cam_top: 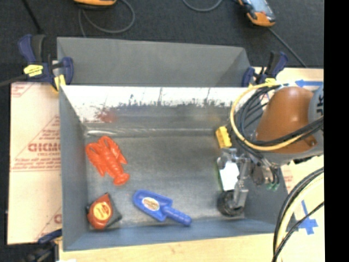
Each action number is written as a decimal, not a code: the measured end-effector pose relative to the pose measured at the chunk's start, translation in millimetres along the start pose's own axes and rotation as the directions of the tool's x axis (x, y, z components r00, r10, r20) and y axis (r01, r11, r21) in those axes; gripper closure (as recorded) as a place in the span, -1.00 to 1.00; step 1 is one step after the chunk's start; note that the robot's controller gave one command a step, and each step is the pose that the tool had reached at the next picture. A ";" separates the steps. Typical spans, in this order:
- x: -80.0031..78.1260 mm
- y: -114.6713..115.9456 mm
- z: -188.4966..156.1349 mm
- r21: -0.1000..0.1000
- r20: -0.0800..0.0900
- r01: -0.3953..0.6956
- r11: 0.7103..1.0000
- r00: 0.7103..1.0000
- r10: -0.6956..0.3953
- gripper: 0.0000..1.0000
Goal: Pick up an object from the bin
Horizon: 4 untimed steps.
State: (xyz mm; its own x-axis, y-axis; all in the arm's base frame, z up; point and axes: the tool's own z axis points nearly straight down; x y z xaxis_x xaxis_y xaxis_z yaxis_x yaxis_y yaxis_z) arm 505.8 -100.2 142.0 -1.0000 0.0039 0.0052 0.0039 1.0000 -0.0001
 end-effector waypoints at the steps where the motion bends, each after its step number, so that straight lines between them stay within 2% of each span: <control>1: -1.8 0.3 -4.5 0.001 0.008 0.003 1.000 1.000 -0.003 -1.00; 2: 2.3 -4.4 15.0 0.003 0.016 0.072 0.997 0.997 -0.072 -1.00; 3: 11.3 -10.6 44.9 0.001 0.004 0.333 0.943 0.943 -0.333 -1.00; 4: 0.1 -11.7 53.8 0.004 0.007 0.430 0.903 0.903 -0.430 -1.00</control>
Offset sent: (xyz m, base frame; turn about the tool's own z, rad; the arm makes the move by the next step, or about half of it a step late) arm -0.0200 -0.0164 -0.0666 -0.2040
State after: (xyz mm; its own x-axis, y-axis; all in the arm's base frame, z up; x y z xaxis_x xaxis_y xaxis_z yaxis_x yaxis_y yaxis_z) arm 505.4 -111.9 88.1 -0.9045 -0.4265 -0.0026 -0.4265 0.9045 -0.0016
